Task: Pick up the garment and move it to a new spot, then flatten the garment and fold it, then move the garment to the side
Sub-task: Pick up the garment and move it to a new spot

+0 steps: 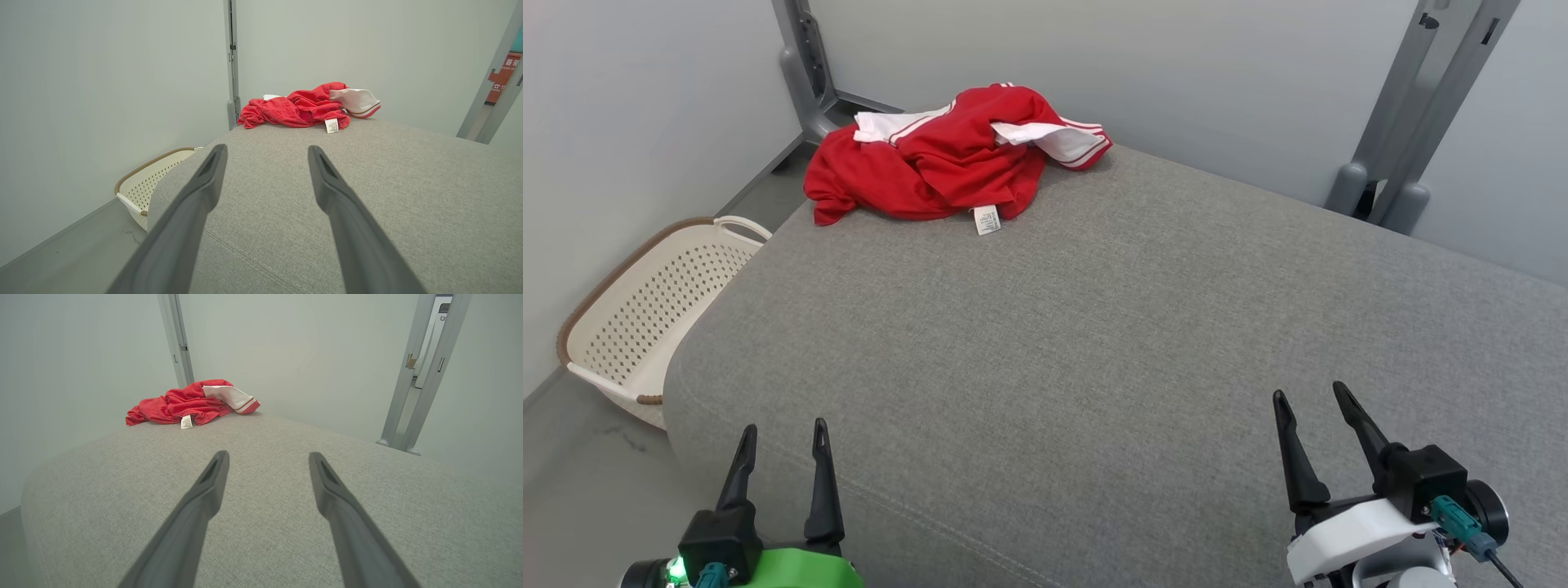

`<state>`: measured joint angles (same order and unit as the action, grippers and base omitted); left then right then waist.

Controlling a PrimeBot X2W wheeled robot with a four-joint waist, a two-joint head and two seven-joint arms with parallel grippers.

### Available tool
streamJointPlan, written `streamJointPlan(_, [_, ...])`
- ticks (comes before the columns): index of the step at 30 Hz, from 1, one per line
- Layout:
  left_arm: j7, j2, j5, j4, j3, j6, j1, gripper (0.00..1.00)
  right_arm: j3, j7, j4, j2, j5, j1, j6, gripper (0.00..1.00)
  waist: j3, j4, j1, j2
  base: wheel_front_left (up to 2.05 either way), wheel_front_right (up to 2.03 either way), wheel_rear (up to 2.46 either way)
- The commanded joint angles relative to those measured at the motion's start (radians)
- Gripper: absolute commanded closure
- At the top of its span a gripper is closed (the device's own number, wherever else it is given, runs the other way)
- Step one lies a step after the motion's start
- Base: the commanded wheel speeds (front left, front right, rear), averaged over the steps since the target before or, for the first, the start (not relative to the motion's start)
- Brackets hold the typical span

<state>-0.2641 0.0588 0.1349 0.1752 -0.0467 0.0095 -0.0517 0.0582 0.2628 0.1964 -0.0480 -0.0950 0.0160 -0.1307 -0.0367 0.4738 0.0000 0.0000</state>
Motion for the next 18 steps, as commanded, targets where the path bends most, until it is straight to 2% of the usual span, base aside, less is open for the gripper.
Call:
streamJointPlan(1, [-0.001, 0.002, 0.001, -0.002, 0.003, 0.004, -0.015, 0.0, 0.004, 0.003, 0.001, -0.004, 0.003, -0.007, 0.0, 0.0, 0.004, -0.006, 0.0, 0.0, 0.0, 0.0, 0.0])
streamJointPlan(12, [-0.001, 0.009, 0.007, -0.025, 0.051, -0.008, 0.038, 0.0, -0.006, 0.003, -0.021, -0.004, 0.048, -0.042, 0.0, 0.0, 0.064, -0.063, 0.0, 0.0, 0.0, 0.0, 0.0])
streamJointPlan(14, [-0.001, 0.031, 0.003, -0.034, 0.065, -0.018, 0.079, 0.0, -0.008, 0.003, -0.028, -0.004, 0.058, -0.062, 0.0, 0.0, 0.091, -0.083, 0.0, 0.0, 0.0, 0.0, 0.0])
streamJointPlan(18, [-0.001, 0.112, -0.001, -0.052, 0.11, -0.04, 0.214, 0.0, -0.002, 0.003, -0.034, -0.005, 0.079, -0.099, 0.0, 0.0, 0.141, -0.137, 0.0, 0.0, 0.0, 0.0, 0.0])
